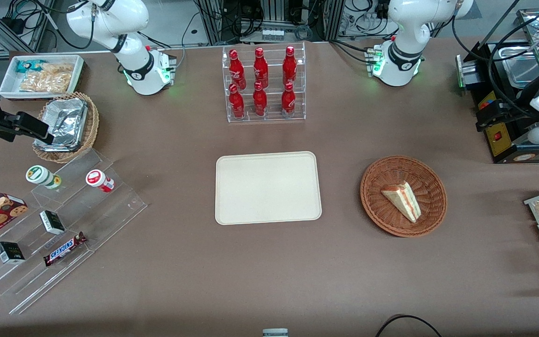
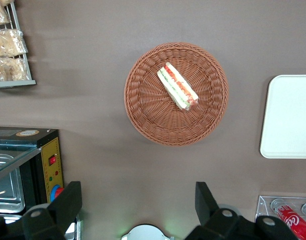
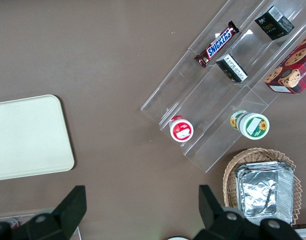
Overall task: Place sandwich from basket to tray
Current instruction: 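Move the left gripper over the sandwich in the wicker basket and lower it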
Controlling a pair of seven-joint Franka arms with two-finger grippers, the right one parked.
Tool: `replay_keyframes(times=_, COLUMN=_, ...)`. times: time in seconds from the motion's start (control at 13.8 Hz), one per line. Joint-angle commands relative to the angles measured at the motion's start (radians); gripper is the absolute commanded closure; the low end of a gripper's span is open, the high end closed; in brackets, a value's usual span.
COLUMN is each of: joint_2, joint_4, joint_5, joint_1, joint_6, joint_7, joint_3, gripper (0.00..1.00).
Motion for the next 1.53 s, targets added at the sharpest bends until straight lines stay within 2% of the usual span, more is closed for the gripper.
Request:
replay_keyframes(times=0.0, joint_2=0.000, joint_4=0.012, joint_5=0.001, joint_1=-0.007, joint_6=-0.021, joint_7=-0.004, joint_3=0.004, gripper=0.00)
replay_keyframes(times=0.22, joint_2=0.011, joint_4=-0.008, joint_5=0.001, joint_1=-0.007, joint_6=-0.020, joint_7=-0.025, joint_3=0.002, gripper=0.00)
replay_keyframes(times=0.36, joint_2=0.017, joint_4=-0.095, joint_5=0.001, joint_1=-0.010, joint_6=0.026, joint_7=-0.059, joint_3=-0.005, gripper=0.00)
replay_keyframes(times=0.73, joint_2=-0.002, joint_4=-0.399, joint_5=0.004, joint_1=-0.013, joint_6=0.386, joint_7=-0.290, joint_3=-0.070, gripper=0.00)
replay_keyframes(times=1.02, joint_2=0.006, joint_4=-0.601, joint_5=0.006, joint_1=-0.013, joint_6=0.690, joint_7=-0.669, joint_3=-0.099, gripper=0.00)
replay_keyframes(times=1.24, joint_2=0.043, joint_4=-0.718, joint_5=0.004, joint_1=-0.013, joint_6=0.909, joint_7=-0.749, joint_3=-0.100, gripper=0.00)
replay_keyframes(times=1.45, joint_2=0.121, joint_4=-0.722, joint_5=0.004, joint_1=-0.013, joint_6=1.006, joint_7=-0.788, joint_3=-0.108, gripper=0.00)
